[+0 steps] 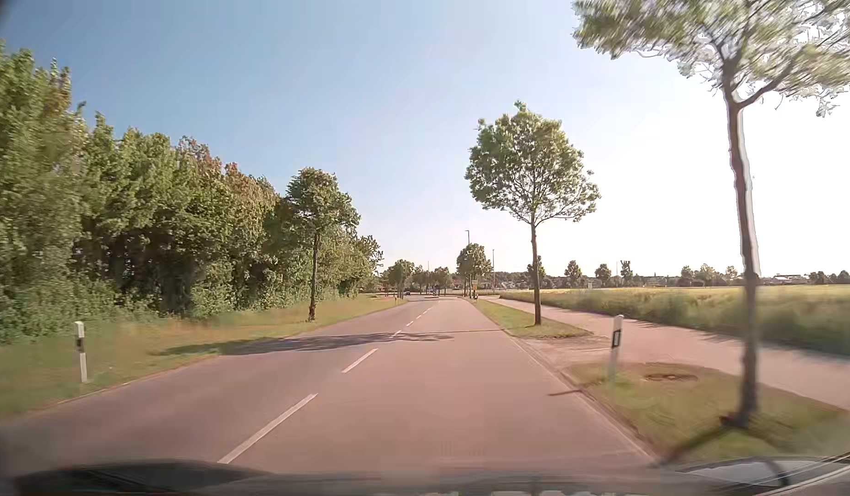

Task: Follow the waypoints while adhering to traffic rules and regulations

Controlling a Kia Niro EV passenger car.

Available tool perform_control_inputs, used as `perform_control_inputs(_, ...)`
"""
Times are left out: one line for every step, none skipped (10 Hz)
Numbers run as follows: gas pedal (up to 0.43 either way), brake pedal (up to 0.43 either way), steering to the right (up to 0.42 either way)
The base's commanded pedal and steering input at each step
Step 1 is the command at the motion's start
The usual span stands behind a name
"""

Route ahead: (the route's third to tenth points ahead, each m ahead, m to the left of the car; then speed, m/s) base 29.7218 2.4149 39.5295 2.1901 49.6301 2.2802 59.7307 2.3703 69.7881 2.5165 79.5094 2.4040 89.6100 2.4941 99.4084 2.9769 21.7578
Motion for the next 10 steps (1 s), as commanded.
perform_control_inputs(0.059,0.012,0.001)
perform_control_inputs(0.008,0.012,0.001)
perform_control_inputs(0.000,0.006,0.001)
perform_control_inputs(0.000,0.012,0.001)
perform_control_inputs(0.000,0.012,0.000)
perform_control_inputs(0.000,0.012,0.000)
perform_control_inputs(0.000,0.006,0.000)
perform_control_inputs(0.000,0.012,-0.001)
perform_control_inputs(0.000,0.012,-0.001)
perform_control_inputs(0.000,0.012,-0.001)
